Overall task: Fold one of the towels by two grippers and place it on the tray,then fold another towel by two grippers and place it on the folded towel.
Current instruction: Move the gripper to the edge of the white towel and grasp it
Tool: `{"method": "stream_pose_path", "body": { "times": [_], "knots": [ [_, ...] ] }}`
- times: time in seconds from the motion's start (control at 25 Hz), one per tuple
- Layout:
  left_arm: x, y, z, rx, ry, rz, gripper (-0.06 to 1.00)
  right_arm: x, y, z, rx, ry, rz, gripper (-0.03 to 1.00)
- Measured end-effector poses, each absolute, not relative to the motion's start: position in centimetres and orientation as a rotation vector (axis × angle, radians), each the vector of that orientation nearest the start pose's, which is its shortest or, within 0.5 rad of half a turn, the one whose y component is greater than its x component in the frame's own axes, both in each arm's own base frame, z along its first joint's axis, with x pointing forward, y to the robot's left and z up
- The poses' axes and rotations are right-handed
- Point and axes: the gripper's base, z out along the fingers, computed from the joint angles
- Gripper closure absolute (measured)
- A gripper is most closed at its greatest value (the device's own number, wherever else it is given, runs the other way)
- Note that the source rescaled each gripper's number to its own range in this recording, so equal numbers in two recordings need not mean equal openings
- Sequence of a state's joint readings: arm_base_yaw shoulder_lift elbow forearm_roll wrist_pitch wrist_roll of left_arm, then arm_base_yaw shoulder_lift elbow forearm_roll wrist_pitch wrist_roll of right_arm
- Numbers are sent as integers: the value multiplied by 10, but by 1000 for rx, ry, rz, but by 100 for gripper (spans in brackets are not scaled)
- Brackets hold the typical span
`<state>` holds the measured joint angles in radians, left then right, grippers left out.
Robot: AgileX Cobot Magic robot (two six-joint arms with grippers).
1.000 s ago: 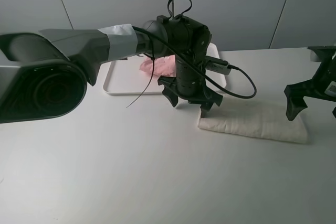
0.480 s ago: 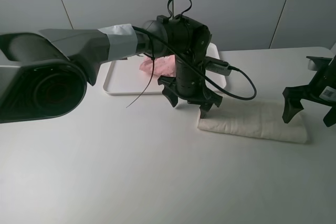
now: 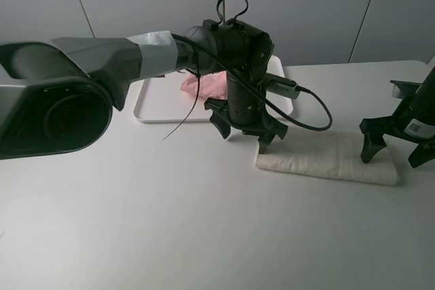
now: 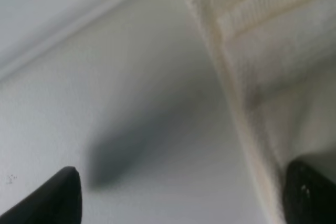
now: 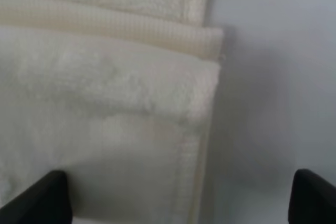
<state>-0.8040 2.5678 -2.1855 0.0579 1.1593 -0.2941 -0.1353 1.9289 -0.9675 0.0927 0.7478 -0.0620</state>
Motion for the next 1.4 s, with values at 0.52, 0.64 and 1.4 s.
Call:
{"method": "stream_pose_path", "body": {
  "times": [0.52, 0.64, 1.4],
  "knots": [
    [361, -367, 102, 789, 2909, -21, -4, 307, -35, 103, 255, 3149, 121, 18],
    [361, -367, 102, 790, 2911, -20, -4, 306, -35, 103, 258, 3150, 123, 18],
    [361, -367, 102, 792, 2910, -20, -4, 308, -35, 103, 260, 3131, 120, 20]
  ]
}}
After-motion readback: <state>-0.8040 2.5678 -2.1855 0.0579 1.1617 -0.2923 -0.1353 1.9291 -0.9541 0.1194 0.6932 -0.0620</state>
